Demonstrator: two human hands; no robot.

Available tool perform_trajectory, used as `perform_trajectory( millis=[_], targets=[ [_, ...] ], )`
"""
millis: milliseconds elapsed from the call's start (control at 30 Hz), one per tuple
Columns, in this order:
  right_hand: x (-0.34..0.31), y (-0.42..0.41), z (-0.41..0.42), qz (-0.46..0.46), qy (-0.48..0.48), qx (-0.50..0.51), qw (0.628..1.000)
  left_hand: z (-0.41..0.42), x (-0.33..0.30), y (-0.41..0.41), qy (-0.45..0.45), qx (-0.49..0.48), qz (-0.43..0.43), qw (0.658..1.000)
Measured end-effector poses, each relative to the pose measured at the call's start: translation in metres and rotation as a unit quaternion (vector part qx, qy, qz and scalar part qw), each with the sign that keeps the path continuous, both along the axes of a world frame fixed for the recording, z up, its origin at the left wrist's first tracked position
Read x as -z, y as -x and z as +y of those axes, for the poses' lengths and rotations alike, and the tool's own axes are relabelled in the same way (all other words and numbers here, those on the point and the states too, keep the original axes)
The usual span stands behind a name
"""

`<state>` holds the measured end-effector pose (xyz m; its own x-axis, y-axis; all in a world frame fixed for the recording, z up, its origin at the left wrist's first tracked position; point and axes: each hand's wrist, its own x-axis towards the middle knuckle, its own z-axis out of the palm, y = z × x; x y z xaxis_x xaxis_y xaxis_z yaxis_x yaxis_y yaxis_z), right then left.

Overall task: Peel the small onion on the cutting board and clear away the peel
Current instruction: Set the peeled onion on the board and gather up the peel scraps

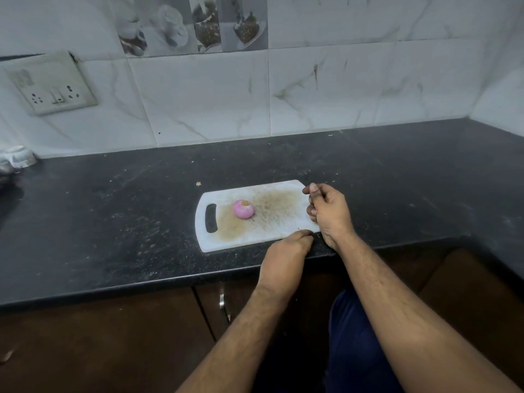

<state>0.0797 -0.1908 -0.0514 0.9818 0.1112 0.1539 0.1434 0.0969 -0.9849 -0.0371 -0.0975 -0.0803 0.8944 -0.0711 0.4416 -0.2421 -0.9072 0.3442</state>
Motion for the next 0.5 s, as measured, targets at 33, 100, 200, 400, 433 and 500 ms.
perform_trajectory(
  millis=[33, 100, 200, 400, 433, 500],
  targets=[
    [-0.002, 0.003, 0.001, -0.004, 0.008, 0.004, 1.0, 0.001, -0.002, 0.002, 0.007, 0.001, -0.004, 1.0],
    [-0.004, 0.011, 0.002, -0.008, 0.007, 0.023, 1.0, 0.005, -0.003, 0.01, 0.017, -0.003, -0.014, 1.0],
    [-0.002, 0.03, 0.007, -0.004, -0.051, 0.06, 0.997, 0.015, -0.004, 0.026, 0.091, -0.03, -0.033, 0.995],
    [-0.004, 0.098, 0.041, 0.076, -0.229, 0.047, 0.969, 0.026, 0.002, 0.064, 0.634, -0.089, -0.018, 0.768],
    [-0.006, 0.111, 0.048, 0.102, -0.254, 0.036, 0.961, 0.026, 0.003, 0.072, 0.721, -0.077, -0.022, 0.688],
    [-0.008, 0.134, 0.06, 0.159, -0.313, 0.017, 0.936, 0.029, -0.002, 0.087, 0.842, -0.053, -0.036, 0.535]
  ],
)
